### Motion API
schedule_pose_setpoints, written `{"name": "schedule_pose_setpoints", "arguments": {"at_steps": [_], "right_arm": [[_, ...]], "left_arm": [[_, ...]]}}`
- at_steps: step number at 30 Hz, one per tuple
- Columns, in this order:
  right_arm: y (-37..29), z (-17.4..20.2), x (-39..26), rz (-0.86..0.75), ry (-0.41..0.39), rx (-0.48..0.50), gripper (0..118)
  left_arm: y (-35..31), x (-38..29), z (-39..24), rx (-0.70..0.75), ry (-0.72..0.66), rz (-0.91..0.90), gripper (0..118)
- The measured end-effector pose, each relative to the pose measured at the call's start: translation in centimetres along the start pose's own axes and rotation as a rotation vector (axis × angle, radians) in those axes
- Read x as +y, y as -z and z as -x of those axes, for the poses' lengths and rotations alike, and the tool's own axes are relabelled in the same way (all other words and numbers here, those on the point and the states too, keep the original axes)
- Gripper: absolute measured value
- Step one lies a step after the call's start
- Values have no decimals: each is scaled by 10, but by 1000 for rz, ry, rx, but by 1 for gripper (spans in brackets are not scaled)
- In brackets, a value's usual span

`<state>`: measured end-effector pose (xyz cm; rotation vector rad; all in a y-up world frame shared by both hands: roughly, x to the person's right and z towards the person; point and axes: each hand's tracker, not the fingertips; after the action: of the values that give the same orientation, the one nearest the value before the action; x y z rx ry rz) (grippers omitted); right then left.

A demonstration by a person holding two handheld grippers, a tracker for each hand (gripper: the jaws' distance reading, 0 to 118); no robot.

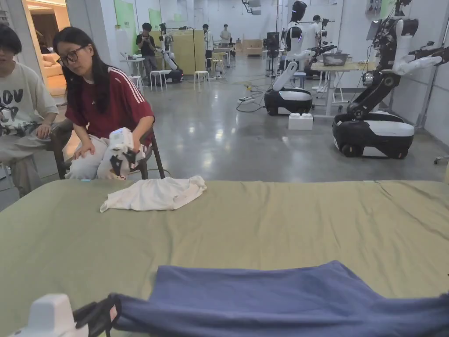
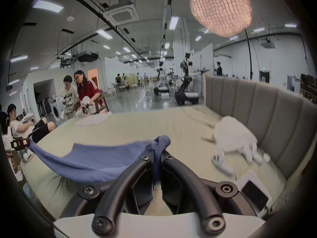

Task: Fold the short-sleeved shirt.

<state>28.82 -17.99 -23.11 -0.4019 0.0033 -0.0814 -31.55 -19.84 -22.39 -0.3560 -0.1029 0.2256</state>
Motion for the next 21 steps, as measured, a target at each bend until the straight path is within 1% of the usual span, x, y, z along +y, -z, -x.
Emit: {"name": "schedule_pose_setpoints", "arguments": {"at_steps": [2,3,4,5,6,7,8,10,11,12,15,20,21], "right_arm": [[-18,-1,-31,34,35,0,3],[-27,-1,-45,67,39,13,3],[-34,-1,-57,73,48,4,3],[-41,-1,-70,103,76,-6,3],[-43,-6,-84,132,88,8,3],[-49,-5,-94,142,97,-2,3],[-54,-5,-103,161,109,-10,3],[-60,-4,-119,215,95,-12,3],[-62,-3,-125,233,69,-17,3],[-64,-3,-129,247,62,-28,3],[-69,-1,-137,271,62,-22,3],[-55,0,-147,362,-16,-39,4],[-51,0,-148,402,-34,-50,7]], "left_arm": [[-22,-23,3,10,-14,13,0],[-34,-37,4,28,3,8,0],[-43,-46,4,66,28,15,0],[-50,-56,5,81,53,57,0],[-59,-65,7,76,40,77,0],[-66,-74,8,64,8,83,0],[-73,-81,6,50,0,129,0],[-80,-94,7,84,33,157,0],[-82,-100,9,80,18,169,0],[-84,-106,10,65,2,180,0],[-87,-116,16,76,-23,217,0],[-77,-128,26,101,-17,286,1],[-73,-129,30,117,-19,315,7]]}}
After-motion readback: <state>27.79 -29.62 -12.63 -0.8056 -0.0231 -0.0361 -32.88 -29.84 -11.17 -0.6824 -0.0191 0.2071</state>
